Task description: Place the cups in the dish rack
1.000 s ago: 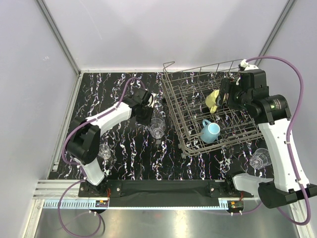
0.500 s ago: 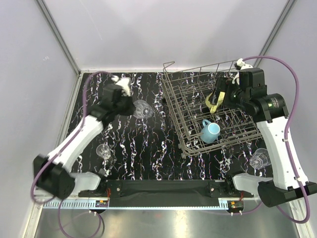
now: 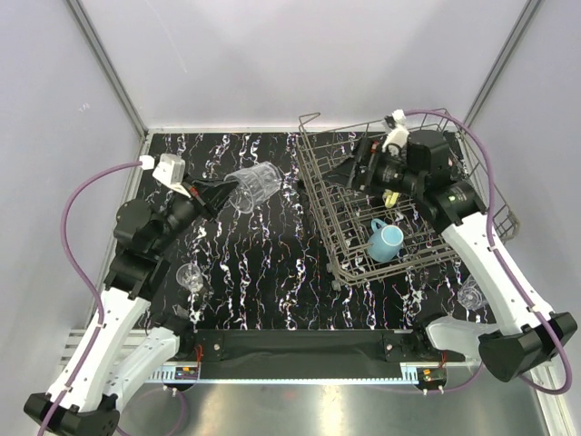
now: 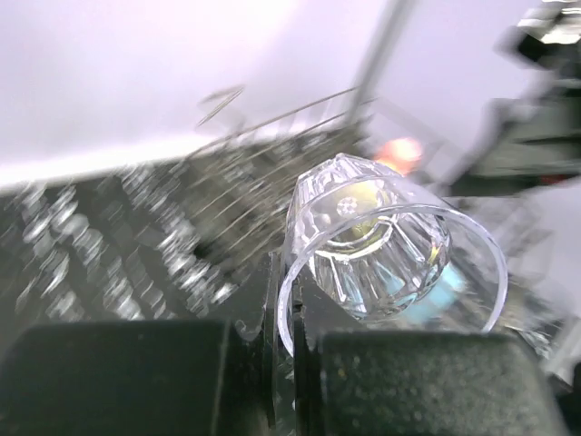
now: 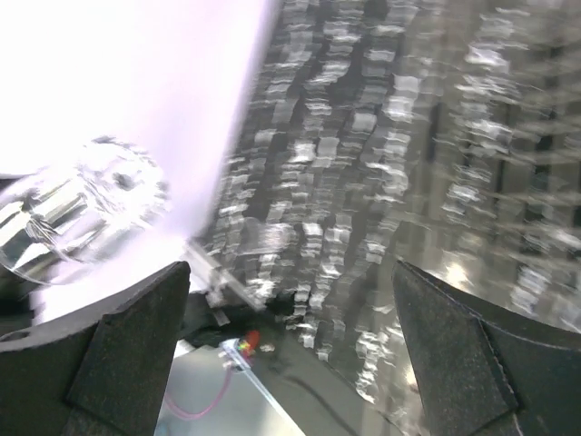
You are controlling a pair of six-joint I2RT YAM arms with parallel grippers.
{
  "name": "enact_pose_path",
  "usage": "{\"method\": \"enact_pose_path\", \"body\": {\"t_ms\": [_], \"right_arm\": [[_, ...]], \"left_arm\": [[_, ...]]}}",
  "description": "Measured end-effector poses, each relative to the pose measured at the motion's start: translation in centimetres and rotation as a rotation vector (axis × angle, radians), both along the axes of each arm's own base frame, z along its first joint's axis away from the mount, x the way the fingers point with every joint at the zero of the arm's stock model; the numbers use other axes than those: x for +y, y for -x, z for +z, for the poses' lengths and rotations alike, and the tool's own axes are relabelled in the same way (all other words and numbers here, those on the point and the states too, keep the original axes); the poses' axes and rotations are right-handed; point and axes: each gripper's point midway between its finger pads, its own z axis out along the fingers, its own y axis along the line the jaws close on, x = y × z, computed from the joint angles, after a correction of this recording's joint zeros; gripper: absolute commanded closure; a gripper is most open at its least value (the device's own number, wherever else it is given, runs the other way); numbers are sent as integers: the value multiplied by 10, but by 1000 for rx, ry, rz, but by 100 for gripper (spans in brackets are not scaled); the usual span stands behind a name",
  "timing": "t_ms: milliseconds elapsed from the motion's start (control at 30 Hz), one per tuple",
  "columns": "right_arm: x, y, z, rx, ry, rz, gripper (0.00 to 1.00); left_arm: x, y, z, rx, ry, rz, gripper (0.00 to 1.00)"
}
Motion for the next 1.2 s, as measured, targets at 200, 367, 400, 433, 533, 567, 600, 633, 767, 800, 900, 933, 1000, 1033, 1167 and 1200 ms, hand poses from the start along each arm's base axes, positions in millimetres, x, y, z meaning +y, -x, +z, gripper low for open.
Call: {"method": "enact_pose_path", "body": {"t_ms": [200,367,400,433,533,567,600,633,767,800,900,933,1000,1033,1167,1200], "right_arm": [[53,26,40,-128,-124,191,0],[75,41,57,-214,-193,319,0],[77,44,60,-227,-206,344,0],[80,48,62,-241,-221,374,0],[86,61,66,-262,-261,459,0],[87,65,66,-265,-269,482,0],[89,70,67,-272,-279,511,0],[90,75,69,-277,-287,538,1],[96,96,72,-305,-313,644,0],[98,101,72,-309,-318,667,0],[105,117,73,-315,-332,750,0],[107,121,72,-316,-335,773,0],[111,127,69,-317,-341,804,0],[112,130,67,-317,-344,816,0],[117,133,60,-316,-351,840,0],[117,132,59,-315,-353,839,0]], "left_arm": [[-29,31,30,-131,65,-240,100],[-42,46,24,-145,78,-365,100],[-44,49,24,-150,79,-383,100],[-45,51,25,-158,80,-394,100],[-47,58,32,-190,85,-432,100],[-48,60,34,-198,87,-442,100],[-49,64,36,-207,88,-460,100],[-49,66,37,-213,88,-473,100],[-52,74,39,-229,93,-519,100],[-52,75,40,-232,94,-527,100],[-53,77,42,-238,98,-539,100],[-53,77,42,-239,100,-541,100],[-54,77,42,-238,103,-543,100],[-54,77,42,-239,103,-546,100],[-57,74,40,-223,109,-558,100],[-57,73,39,-214,110,-561,100]]}}
